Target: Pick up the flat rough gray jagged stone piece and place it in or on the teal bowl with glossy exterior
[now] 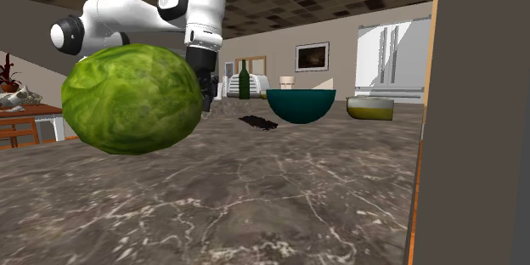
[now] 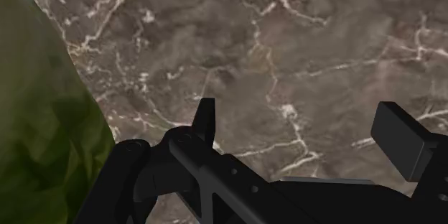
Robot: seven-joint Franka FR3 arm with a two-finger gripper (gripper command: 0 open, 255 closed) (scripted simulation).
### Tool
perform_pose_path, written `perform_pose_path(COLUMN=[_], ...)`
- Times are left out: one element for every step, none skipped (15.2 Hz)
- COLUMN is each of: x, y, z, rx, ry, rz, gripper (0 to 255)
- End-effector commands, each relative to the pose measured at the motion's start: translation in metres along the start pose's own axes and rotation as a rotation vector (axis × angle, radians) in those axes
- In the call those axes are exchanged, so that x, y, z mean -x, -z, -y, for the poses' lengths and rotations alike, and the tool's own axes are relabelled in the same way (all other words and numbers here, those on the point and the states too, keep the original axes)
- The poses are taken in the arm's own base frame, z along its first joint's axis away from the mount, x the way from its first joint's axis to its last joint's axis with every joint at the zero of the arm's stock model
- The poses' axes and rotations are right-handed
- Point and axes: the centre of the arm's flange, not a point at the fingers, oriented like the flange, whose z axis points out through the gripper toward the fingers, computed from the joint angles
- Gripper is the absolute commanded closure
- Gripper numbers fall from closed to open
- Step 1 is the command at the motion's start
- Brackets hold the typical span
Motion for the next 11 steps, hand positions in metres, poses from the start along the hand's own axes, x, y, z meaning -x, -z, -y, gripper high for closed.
perform_pose_path(x=[0.000,-0.009,-0.018,-0.028,-0.038,-0.049,-0.059,-0.070,-0.082,-0.093,-0.105], y=[0.000,0.002,0.004,0.006,0.008,0.010,0.013,0.015,0.018,0.021,0.024], z=[0.000,-0.008,-0.015,-0.022,-0.028,-0.034,-0.038,-0.043,-0.046,-0.049,-0.051], rx=[0.000,-0.004,-0.008,-0.012,-0.016,-0.020,-0.024,-0.028,-0.032,-0.035,-0.039], ry=[0.000,0.063,0.126,0.189,0.252,0.316,0.379,0.442,0.505,0.568,0.631], rz=[0.000,-0.013,-0.026,-0.039,-0.052,-0.065,-0.077,-0.090,-0.103,-0.116,-0.129], gripper=[0,0,0,0,0,0,0,0,0,0,0])
